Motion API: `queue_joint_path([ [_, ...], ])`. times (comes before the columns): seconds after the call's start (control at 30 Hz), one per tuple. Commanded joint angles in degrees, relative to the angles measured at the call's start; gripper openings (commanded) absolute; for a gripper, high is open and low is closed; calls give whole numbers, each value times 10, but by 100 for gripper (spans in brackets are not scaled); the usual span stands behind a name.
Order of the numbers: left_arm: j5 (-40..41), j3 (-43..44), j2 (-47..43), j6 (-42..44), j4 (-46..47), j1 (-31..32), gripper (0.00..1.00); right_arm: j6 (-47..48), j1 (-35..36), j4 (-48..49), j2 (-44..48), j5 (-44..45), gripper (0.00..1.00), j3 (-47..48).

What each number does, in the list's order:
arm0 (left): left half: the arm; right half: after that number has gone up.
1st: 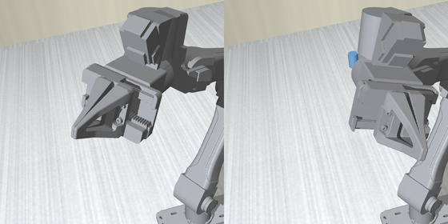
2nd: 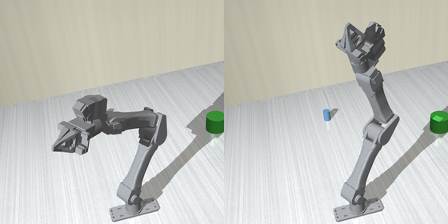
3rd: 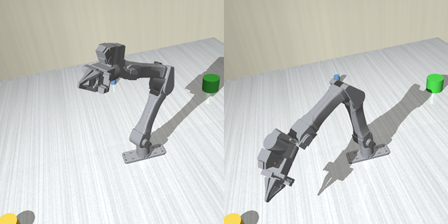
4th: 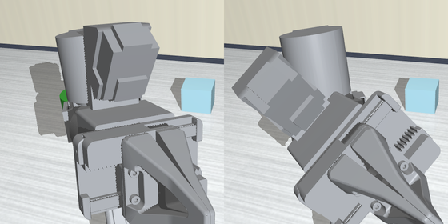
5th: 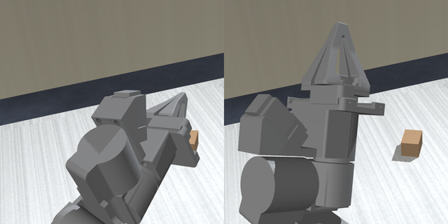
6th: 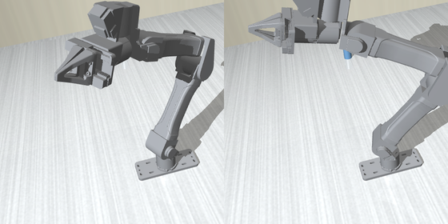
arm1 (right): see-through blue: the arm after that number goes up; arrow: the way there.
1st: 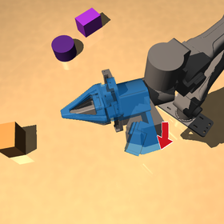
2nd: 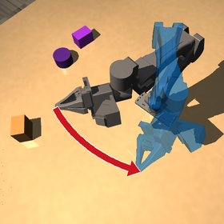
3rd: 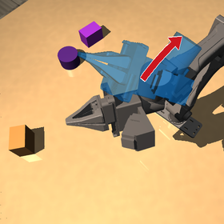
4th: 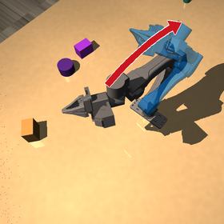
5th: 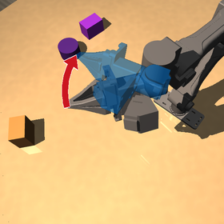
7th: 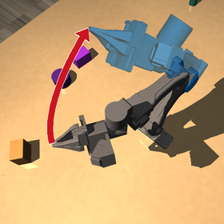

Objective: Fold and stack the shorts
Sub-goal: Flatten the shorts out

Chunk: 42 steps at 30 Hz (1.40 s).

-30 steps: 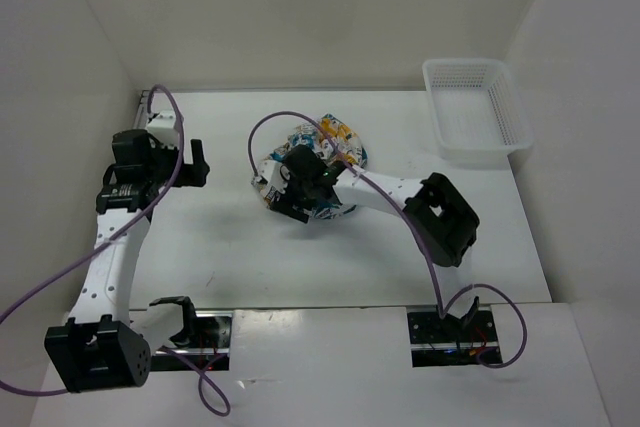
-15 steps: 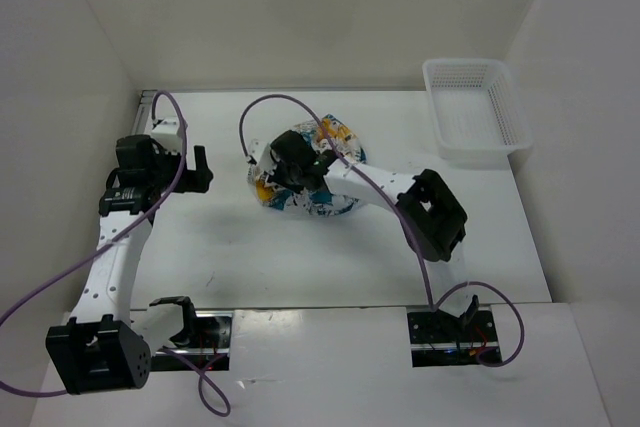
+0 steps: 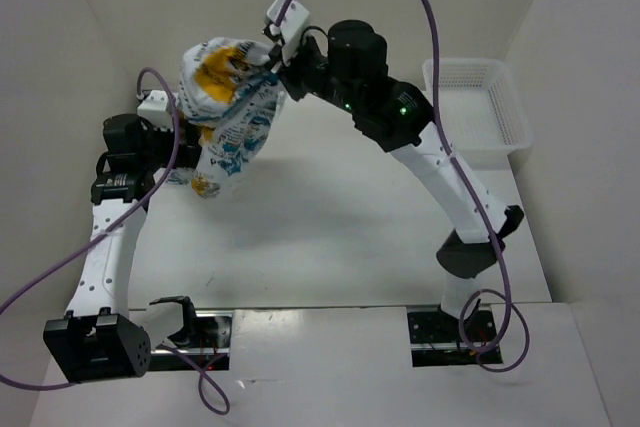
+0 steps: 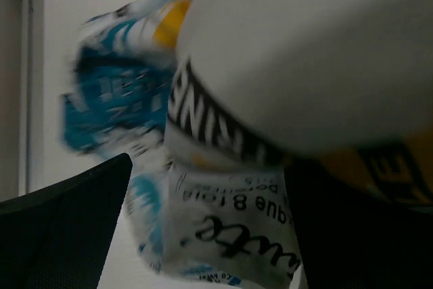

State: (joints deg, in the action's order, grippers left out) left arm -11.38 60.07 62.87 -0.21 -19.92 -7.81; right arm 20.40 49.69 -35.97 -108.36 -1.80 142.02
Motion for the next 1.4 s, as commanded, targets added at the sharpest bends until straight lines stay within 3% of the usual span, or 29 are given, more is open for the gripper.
queue_joint_path([
  [0.0, -3, 38, -3, 2, 37, -4, 100, -16, -47, -78, 15, 65, 0, -209],
  [0.07, -15, 38, -3, 2, 30, -4, 100, -26, -87, -57, 45, 65, 0, -337],
  [0.13, -24, 33, -3, 2, 9, -4, 100, -34, -113, -46, 84, 65, 19, -405],
  [0.17, -32, 33, -3, 2, -1, 4, 100, -27, -127, -37, 95, 65, 24, -460],
  [0.2, -32, 23, -9, 2, -19, 13, 100, -20, -127, -37, 103, 65, 38, -484],
  [0.3, -32, -7, -9, 2, -59, 38, 100, 1, -132, -29, 131, 51, 65, -555],
  [0.5, -6, -52, -4, 2, -178, 137, 100, 30, -143, -36, 184, 36, 68, -645],
  [0.73, -21, -51, 76, 2, -187, 262, 100, 75, -211, 24, 184, 47, 68, -670],
  [0.87, 13, -93, 117, 2, -196, 282, 100, 75, -273, 72, 168, 23, 68, -691],
  [1.0, -46, -98, 144, 2, -207, 296, 98, 75, -279, 117, 162, 23, 68, -735],
  [1.1, 5, -113, 172, 2, -158, 296, 91, 63, -284, 122, 173, 8, 68, -747],
  [1.17, -7, -118, 177, 2, -144, 301, 82, 58, -290, 122, 179, 7, 68, -754],
  [1.37, -30, -132, 207, 2, -109, 301, 73, 58, -302, 143, 192, 7, 71, -790],
])
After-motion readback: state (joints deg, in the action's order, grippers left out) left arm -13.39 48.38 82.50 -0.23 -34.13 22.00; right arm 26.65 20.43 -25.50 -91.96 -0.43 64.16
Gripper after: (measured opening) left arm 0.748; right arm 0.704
